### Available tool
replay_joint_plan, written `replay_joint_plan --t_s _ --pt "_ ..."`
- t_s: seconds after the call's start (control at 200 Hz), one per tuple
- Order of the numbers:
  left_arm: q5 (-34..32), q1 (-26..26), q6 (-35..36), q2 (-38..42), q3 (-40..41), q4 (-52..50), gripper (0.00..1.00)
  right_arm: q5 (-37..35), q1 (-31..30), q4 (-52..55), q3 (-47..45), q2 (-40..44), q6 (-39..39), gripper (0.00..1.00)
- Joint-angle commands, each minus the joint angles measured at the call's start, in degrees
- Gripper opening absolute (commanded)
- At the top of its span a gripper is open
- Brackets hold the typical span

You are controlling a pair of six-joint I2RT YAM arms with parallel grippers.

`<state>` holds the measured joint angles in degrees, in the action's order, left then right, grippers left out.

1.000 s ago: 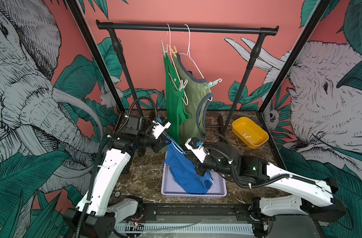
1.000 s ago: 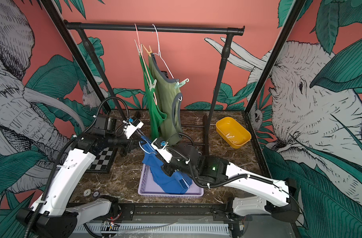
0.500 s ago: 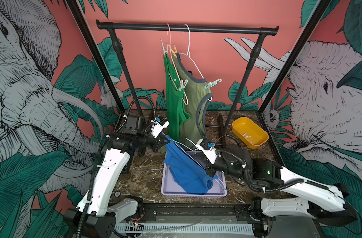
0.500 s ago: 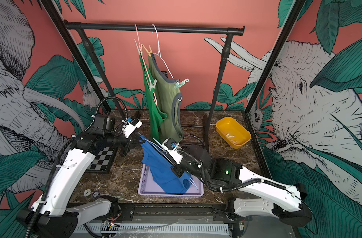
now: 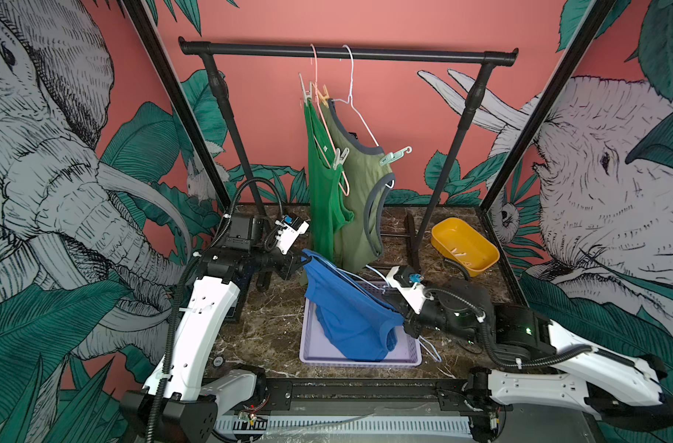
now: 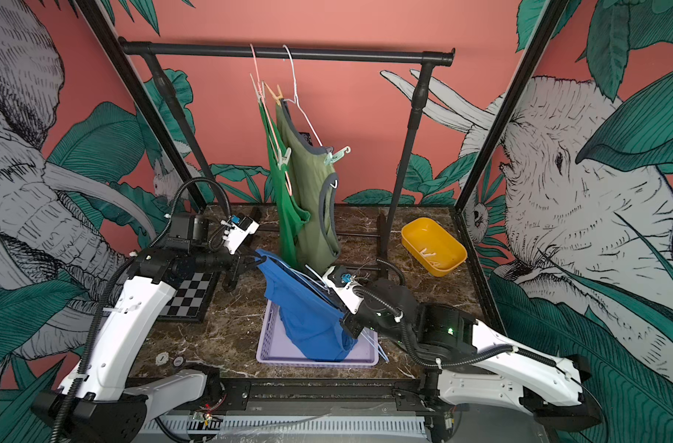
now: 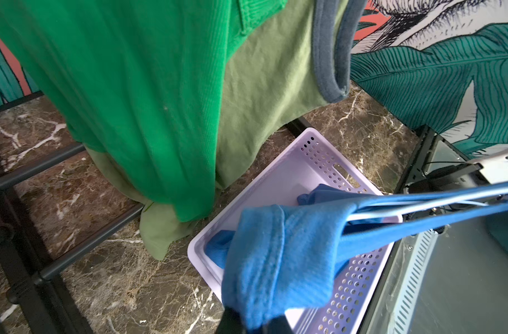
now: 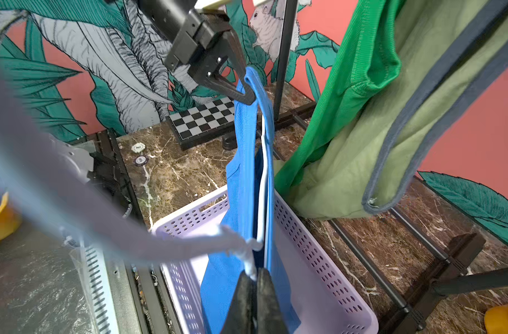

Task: Remove the clothespins securing tank tops to the hanger
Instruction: Remove the tank top from the hanger.

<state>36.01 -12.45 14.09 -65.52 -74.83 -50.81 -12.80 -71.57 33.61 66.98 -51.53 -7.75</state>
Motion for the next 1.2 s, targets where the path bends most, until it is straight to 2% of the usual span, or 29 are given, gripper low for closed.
replay_joint_plan --t_s 0.0,0.35,0.565,0.695,0.92,1.085,1.195 --pt "-0.7 0.6 -1.4 1.0 -0.1 1.8 0.00 0.4 0.3 -1.4 -0.9 3.0 -0.9 0.00" --pt "0.4 0.8 -3.0 -0.6 0.8 2.9 0.00 2.8 0.3 -7.5 -1.3 1.3 2.0 0.00" --pt "-0.8 1.0 -3.9 -0.6 2.1 3.7 0.00 2.2 0.3 -11.9 -3.1 5.4 2.8 0.00" --pt "1.6 1.0 -3.7 -0.8 2.5 3.8 0.00 2.0 0.4 -14.4 -3.1 6.0 3.9 0.00" --pt "9.7 0.8 -1.1 -0.5 5.0 3.6 0.00 2.2 3.0 -22.7 -2.4 0.3 5.7 0.00" --pt "9.1 -1.7 4.7 0.7 6.3 0.8 0.00 5.6 7.7 -30.4 -2.4 -4.6 5.2 0.00" --pt "9.1 -2.5 5.7 1.0 7.0 -0.1 0.00 8.0 9.2 -33.4 -1.6 -7.8 4.9 0.00"
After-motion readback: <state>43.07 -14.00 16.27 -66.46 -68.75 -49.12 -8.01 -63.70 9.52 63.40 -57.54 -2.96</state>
